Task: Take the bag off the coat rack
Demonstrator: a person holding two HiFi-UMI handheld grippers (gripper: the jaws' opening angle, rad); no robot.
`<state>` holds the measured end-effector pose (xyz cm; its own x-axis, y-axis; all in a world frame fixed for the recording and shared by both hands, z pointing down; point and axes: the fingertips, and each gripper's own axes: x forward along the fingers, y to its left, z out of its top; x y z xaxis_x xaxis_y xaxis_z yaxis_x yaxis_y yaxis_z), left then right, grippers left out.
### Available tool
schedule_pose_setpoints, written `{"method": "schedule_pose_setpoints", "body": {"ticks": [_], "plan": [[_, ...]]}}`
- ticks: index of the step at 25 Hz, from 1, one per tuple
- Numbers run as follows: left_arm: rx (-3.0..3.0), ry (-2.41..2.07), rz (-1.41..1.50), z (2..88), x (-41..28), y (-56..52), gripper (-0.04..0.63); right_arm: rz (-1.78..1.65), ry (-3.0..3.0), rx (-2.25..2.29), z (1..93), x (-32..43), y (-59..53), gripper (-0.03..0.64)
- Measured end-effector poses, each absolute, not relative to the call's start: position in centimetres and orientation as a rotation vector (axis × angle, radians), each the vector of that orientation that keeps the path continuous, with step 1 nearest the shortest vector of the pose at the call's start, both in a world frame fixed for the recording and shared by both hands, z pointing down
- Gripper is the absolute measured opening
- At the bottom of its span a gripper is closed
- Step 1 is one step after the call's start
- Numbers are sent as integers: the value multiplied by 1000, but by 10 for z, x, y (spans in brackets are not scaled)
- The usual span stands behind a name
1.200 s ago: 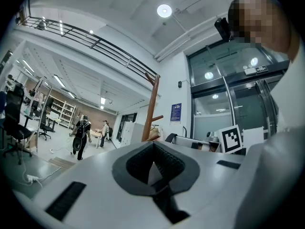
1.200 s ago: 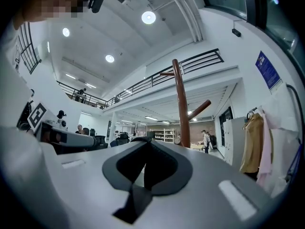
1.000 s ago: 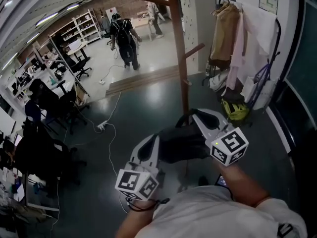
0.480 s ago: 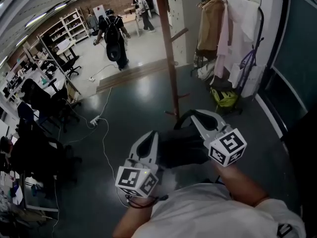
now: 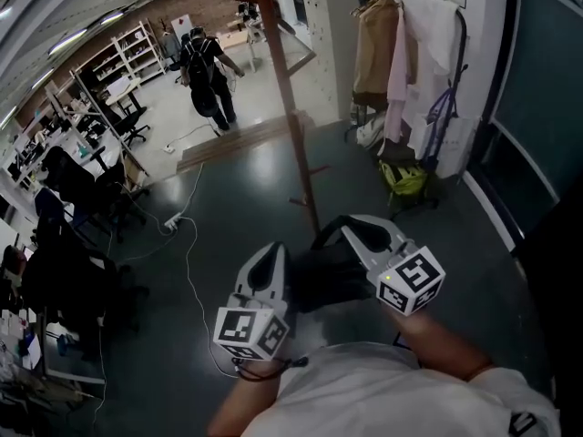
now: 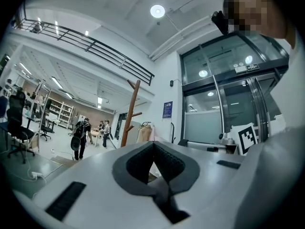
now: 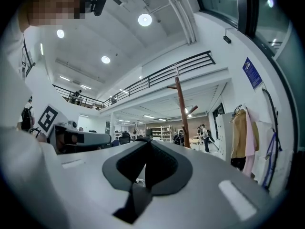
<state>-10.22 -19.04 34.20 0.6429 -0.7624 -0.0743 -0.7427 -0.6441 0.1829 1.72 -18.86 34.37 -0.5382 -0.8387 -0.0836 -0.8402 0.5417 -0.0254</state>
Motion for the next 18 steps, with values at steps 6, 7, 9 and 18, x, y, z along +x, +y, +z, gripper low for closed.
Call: {"method": "schedule_pose_setpoints", "body": {"ticks": [6,7,9,18], "plan": [[2701,-1297,-209,353,-67,-141,6,20,2718,-1428,353,43,-141,25],[2700,-1304,-207,355,-62,-131,6,9,2726,-1424,356,48,-134,25],[2701,-1313,-206,358,-52,-112,6,-8,2737,-1421,362,55,-118,25],[2672,-1385,-199,378,-31,-42,6,-64,2760,-1407,384,76,-41,25]]}}
